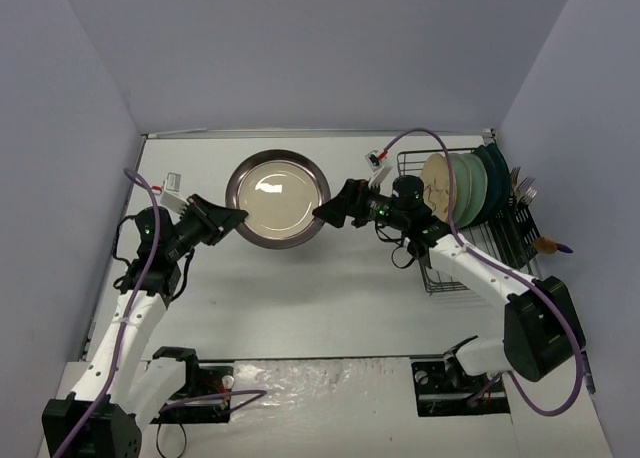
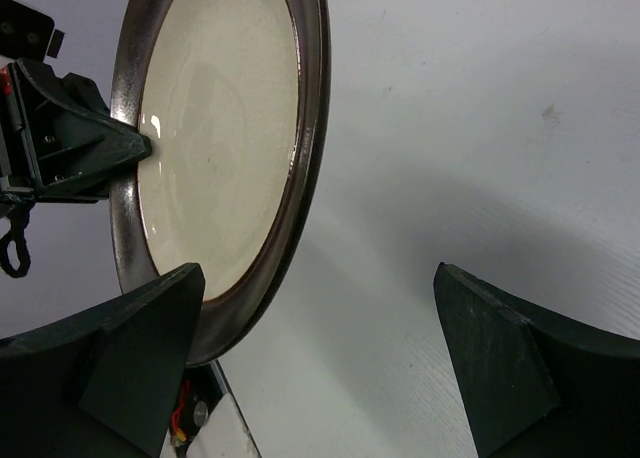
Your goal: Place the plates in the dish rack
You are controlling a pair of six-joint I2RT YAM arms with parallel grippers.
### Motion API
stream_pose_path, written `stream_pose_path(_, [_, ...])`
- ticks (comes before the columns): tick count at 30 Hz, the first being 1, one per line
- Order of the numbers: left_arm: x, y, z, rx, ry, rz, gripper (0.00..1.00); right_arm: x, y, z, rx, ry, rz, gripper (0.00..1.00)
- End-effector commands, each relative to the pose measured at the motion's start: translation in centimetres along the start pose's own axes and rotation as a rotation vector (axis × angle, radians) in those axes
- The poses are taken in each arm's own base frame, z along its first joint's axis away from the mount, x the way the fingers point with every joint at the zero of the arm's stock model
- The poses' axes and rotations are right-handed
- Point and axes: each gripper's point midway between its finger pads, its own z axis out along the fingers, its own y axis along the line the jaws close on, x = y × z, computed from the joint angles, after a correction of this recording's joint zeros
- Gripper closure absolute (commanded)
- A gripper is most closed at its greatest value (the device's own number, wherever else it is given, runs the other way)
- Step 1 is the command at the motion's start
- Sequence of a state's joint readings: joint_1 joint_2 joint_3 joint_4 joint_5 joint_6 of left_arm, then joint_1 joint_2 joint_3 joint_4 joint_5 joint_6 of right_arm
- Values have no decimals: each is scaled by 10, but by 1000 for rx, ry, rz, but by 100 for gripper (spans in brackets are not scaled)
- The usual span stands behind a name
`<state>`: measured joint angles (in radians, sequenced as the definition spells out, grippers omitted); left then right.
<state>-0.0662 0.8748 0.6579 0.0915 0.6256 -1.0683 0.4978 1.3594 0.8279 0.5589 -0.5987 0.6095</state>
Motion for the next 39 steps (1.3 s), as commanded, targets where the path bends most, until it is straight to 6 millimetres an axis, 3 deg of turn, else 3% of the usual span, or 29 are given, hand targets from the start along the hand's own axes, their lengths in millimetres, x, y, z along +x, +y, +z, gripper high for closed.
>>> stream_pose_path(1, [-22,-83,-18,247,-68,135,100,-40,45,9,-129,-108,-88,9])
stream_pose_path(3, [-18,-82,-18,248,-59,136,100,-39,46,11,-133,-105,-85,12])
stream_pose_path(7, [-13,-84,-17,258,-53,144,100,-36,46,14,-135,-99,-69,32])
stream_pose_path(14, [-9,-87,-17,269,-37,166,100,-29,43,17,-141,-74,-54,84])
stream_pose_path(17, [-6,-81,-17,248,-29,174,100,-33,39,15,-116,-81,-62,98])
stream_pose_path(20, [-3,-65,-16,175,-20,200,99,-37,35,10,-81,-87,-89,100])
stream_pose_path(22, [-2,-50,-17,96,-19,234,90,-43,30,6,-37,-94,-115,100])
stream_pose_path(26, [0,-7,-26,-125,5,314,58,-75,21,-18,102,-164,-236,100])
stream_pose_path(32, [-19,27,-52,-399,-11,447,6,-126,-9,-73,428,-302,-401,100])
stream_pose_path(39, [-56,58,-104,-743,-75,653,3,-189,-30,-162,883,-488,-589,100])
